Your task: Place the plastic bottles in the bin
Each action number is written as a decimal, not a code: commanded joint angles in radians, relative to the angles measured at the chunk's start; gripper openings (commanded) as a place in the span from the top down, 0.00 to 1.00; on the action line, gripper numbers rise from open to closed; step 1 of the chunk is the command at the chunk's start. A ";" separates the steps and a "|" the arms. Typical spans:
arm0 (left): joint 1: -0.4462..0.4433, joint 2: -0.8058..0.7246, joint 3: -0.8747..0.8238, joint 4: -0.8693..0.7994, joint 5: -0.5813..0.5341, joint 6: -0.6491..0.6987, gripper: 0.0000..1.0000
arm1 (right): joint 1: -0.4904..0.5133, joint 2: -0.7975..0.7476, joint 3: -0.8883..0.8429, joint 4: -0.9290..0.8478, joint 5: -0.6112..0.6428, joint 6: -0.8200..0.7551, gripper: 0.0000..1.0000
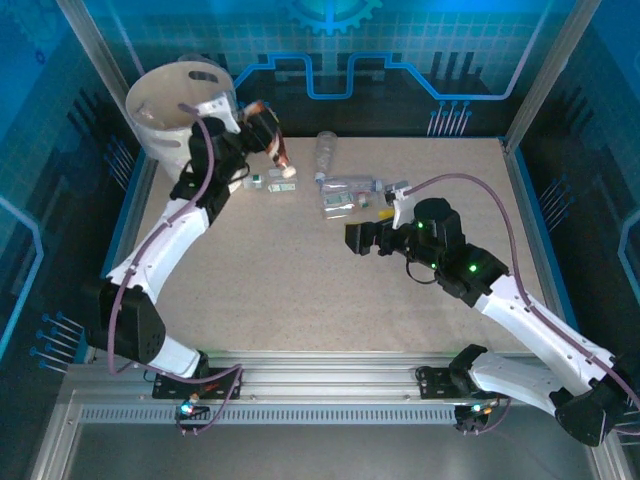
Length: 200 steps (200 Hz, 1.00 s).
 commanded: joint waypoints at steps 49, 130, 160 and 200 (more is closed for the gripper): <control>0.150 0.044 0.286 0.081 -0.030 0.145 0.59 | 0.003 0.013 0.033 0.016 -0.007 0.006 0.00; 0.245 0.252 0.440 0.217 -0.219 0.343 0.59 | 0.003 -0.006 0.007 -0.009 0.016 0.009 0.00; 0.252 0.347 0.470 0.298 -0.274 0.480 0.59 | 0.003 -0.017 -0.009 -0.013 0.040 0.013 0.00; 0.281 0.470 0.544 0.347 -0.315 0.555 0.59 | 0.002 -0.004 -0.011 -0.016 0.069 0.002 0.00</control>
